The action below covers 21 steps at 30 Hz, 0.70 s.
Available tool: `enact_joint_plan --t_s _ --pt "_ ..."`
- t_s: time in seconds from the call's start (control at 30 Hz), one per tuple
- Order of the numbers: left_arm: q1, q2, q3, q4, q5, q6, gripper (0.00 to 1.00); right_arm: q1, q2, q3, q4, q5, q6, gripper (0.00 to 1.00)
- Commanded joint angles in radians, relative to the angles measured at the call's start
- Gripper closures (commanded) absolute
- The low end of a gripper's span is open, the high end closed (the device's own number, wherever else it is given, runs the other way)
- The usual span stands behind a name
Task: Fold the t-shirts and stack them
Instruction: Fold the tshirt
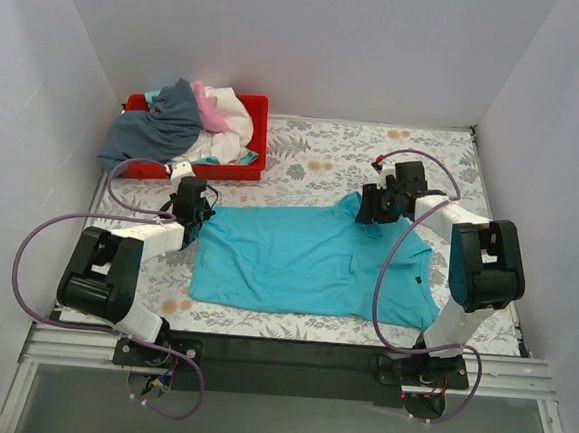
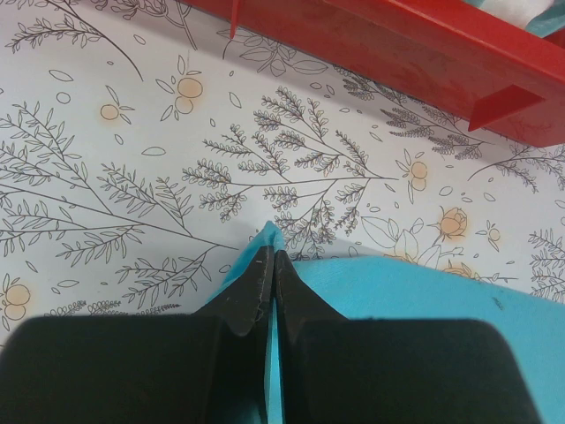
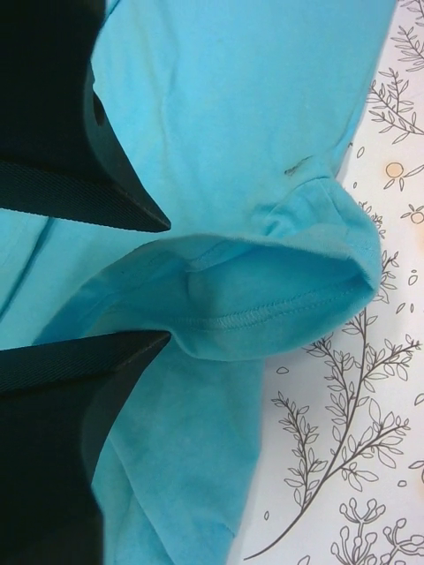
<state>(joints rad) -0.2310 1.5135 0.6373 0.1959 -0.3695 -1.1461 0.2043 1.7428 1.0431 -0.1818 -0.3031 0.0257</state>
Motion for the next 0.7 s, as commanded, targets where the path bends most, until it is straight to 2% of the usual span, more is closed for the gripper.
enact_joint_plan --t_s 0.0,0.1,0.2,0.3,0.33,0.47,0.53,0.6,0.67 --pt "0.004 -0.016 0.009 0.017 -0.003 0.011 1.00 0.001 -0.032 0.024 0.004 -0.034 -0.001 0.57" --pt "0.004 -0.016 0.009 0.017 -0.003 0.011 1.00 0.001 -0.009 0.032 0.004 -0.031 0.000 0.67" --pt "0.004 -0.016 0.009 0.017 -0.003 0.011 1.00 0.000 0.015 0.038 0.002 -0.024 0.006 0.73" --pt "0.005 -0.016 0.009 0.016 -0.003 0.011 1.00 0.001 0.026 0.043 0.002 -0.004 0.010 0.91" --pt "0.005 -0.016 0.009 0.016 -0.003 0.011 1.00 0.001 0.029 0.041 0.002 -0.001 0.008 0.94" --pt "0.004 -0.012 0.010 0.017 -0.003 0.013 1.00 0.001 0.037 0.041 0.002 0.002 0.011 0.97" --pt "0.004 -0.013 0.012 0.016 -0.003 0.013 1.00 0.003 0.041 0.041 0.002 0.001 0.014 0.89" --pt "0.004 -0.013 0.012 0.017 -0.003 0.013 1.00 0.006 0.043 0.046 0.002 -0.001 0.016 0.86" --pt "0.004 -0.012 0.012 0.017 -0.003 0.013 1.00 0.007 0.050 0.051 0.002 -0.001 0.016 0.89"
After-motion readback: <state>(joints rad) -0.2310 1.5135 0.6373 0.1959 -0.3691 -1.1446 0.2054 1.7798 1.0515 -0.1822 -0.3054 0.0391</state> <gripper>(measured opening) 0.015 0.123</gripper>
